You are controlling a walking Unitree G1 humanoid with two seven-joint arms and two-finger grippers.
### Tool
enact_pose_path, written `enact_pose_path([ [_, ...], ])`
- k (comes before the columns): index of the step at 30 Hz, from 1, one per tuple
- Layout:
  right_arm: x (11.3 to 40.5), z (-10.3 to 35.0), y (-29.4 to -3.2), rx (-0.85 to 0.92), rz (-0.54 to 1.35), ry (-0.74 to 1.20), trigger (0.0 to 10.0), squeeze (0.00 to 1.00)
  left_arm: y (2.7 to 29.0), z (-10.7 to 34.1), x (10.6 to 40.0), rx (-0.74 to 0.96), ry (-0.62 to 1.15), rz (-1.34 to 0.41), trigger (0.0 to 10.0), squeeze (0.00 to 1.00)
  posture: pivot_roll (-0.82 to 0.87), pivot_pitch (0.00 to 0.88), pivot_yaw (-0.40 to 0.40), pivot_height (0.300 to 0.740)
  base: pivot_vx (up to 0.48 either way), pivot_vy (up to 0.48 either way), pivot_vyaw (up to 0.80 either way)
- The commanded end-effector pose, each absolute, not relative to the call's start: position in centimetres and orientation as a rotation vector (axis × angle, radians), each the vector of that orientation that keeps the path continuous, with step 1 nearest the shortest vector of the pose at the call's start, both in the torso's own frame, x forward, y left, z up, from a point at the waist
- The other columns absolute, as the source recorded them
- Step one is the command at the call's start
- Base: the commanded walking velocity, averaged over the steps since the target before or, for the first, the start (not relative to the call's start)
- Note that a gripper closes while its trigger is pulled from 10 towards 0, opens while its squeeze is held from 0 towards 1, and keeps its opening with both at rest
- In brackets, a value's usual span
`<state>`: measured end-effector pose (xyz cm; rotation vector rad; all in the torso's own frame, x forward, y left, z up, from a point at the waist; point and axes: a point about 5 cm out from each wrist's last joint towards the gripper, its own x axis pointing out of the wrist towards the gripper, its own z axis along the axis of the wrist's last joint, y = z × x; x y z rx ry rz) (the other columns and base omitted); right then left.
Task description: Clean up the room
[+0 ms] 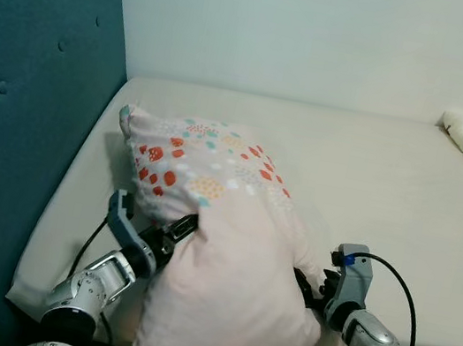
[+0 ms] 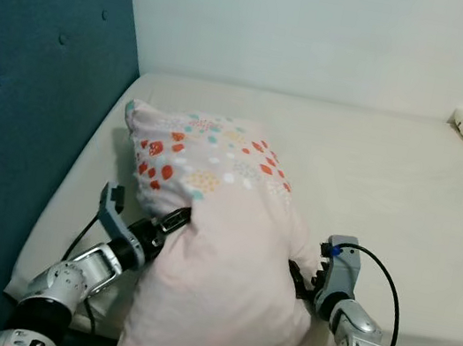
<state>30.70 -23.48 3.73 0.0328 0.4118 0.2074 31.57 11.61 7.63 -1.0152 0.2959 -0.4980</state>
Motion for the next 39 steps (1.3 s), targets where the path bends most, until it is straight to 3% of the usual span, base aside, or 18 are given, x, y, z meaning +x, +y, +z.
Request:
enact_pose_path([
  [1, 29.9, 2.4, -22.7, 0.040, 0.230, 0.474, 10.0, 0.00, 10.2, 8.0, 31.2, -1.062, 0.304, -0.566, 10.0, 0.00, 0.00, 0.000, -0.003, 0.540, 0.000, 0.000, 0.00],
  [7, 29.9, 2.2, -22.3, 0.035, 0.238, 0.484, 10.0, 0.00, 10.1, 10.3, 31.7, -1.180, 0.179, -0.603, 10.0, 0.00, 0.00, 0.000, -0.004, 0.540, 0.000, 0.000, 0.00],
  [15, 29.9, 2.1, -22.3, 0.023, 0.234, 0.495, 10.0, 0.00, 10.3, 11.3, 31.6, -1.180, 0.162, -0.641, 10.0, 0.00, 0.00, 0.000, -0.002, 0.540, 0.000, 0.000, 0.00],
  [21, 30.0, 2.2, -22.4, 0.021, 0.225, 0.498, 10.0, 0.00, 10.6, 10.3, 30.3, -1.050, 0.226, -0.712, 10.0, 0.00, 0.00, 0.000, 0.001, 0.540, 0.000, 0.000, 0.00],
  [26, 30.0, 2.3, -22.6, 0.013, 0.215, 0.500, 10.0, 0.00, 8.9, 9.8, 27.8, -0.794, 0.311, -0.928, 10.0, 0.00, 0.00, 0.000, 0.003, 0.540, 0.000, 0.000, 0.00],
  [31, 30.3, 2.6, -22.6, 0.014, 0.208, 0.486, 10.0, 0.00, 8.8, 8.7, 27.8, -0.726, 0.359, -0.883, 10.0, 0.00, 0.00, 0.000, 0.003, 0.540, 0.000, 0.000, 0.00],
  [32, 30.4, 2.7, -22.6, 0.015, 0.206, 0.482, 10.0, 0.00, 8.9, 8.5, 28.1, -0.719, 0.364, -0.846, 0.0, 0.00, 0.00, 0.000, 0.003, 0.540, 0.000, 0.000, 0.00],
  [39, 30.7, 3.0, -22.5, 0.019, 0.205, 0.465, 10.0, 0.00, 9.4, 8.8, 29.5, -0.749, 0.343, -0.743, 0.0, 0.00, 0.00, 0.000, 0.003, 0.540, 0.000, 0.000, 0.00],
])
